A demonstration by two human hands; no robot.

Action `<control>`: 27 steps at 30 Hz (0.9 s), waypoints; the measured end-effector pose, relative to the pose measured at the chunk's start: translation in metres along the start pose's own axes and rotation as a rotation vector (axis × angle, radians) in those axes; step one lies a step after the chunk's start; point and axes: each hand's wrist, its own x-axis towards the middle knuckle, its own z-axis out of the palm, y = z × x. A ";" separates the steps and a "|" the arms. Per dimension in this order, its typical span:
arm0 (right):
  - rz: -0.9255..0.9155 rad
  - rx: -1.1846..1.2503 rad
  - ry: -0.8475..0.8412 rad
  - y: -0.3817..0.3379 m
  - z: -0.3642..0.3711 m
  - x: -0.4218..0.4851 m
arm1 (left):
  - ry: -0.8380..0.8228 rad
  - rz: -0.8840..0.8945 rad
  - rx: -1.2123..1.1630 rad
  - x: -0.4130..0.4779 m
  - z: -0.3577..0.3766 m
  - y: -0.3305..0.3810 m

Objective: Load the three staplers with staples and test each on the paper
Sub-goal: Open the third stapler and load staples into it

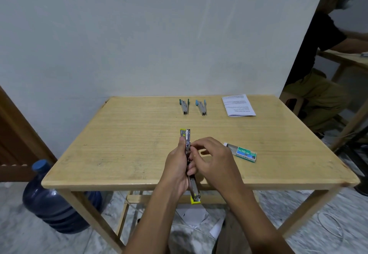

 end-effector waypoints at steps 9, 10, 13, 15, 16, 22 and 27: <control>0.077 0.029 -0.038 0.003 0.000 0.003 | -0.021 0.034 0.123 -0.002 -0.001 0.001; 0.075 0.046 -0.047 0.003 -0.001 0.003 | -0.020 0.038 0.131 -0.001 -0.002 0.001; 0.053 0.107 -0.081 0.006 -0.003 0.002 | -0.015 0.046 0.140 -0.001 -0.005 0.000; 0.070 0.146 -0.100 0.010 -0.004 0.001 | -0.026 0.044 0.147 -0.002 -0.005 -0.002; 0.098 0.169 -0.109 0.011 -0.005 0.001 | -0.030 0.045 0.156 -0.003 -0.005 -0.003; 0.321 0.323 -0.149 0.016 -0.008 0.001 | -0.050 0.073 0.263 -0.001 -0.004 -0.004; 0.296 0.304 -0.191 0.013 -0.010 -0.001 | -0.042 0.070 0.254 0.001 -0.007 -0.001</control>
